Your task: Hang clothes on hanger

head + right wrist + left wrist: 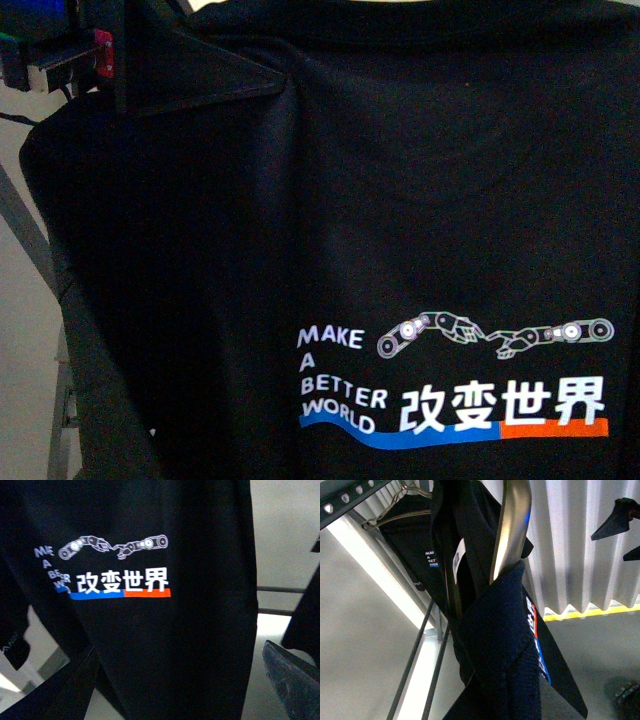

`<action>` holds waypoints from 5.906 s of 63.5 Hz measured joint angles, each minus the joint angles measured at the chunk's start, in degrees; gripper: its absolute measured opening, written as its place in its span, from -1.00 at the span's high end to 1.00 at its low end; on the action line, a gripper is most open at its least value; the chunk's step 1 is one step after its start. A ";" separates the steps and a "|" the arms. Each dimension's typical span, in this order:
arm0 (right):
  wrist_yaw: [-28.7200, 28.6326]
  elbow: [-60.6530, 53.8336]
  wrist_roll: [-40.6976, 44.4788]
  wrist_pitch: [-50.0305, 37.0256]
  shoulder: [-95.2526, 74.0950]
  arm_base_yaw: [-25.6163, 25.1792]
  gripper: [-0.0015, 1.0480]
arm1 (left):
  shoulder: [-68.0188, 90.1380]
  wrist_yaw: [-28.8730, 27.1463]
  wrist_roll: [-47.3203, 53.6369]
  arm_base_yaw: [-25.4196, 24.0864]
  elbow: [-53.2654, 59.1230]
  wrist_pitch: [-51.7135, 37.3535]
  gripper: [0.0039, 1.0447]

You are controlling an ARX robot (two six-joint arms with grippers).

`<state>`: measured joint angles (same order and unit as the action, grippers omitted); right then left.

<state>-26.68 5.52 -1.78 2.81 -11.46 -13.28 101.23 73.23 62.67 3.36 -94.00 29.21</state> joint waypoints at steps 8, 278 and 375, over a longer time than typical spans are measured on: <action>-22.99 10.53 3.76 -14.29 -19.91 -19.26 -0.86 | 0.00 0.04 -0.15 0.07 0.00 0.00 0.92; 55.23 105.68 47.15 21.57 -100.67 4.61 0.93 | -82.79 -73.26 -62.23 -3.28 91.78 -45.48 0.94; 24.76 30.56 -5.53 2.12 -16.37 11.87 -0.59 | -89.79 -73.29 -62.49 -3.28 92.98 -41.13 -0.88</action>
<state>-1.91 36.07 -7.31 4.93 -27.83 -1.41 11.44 -0.05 0.19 0.08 -1.02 -11.92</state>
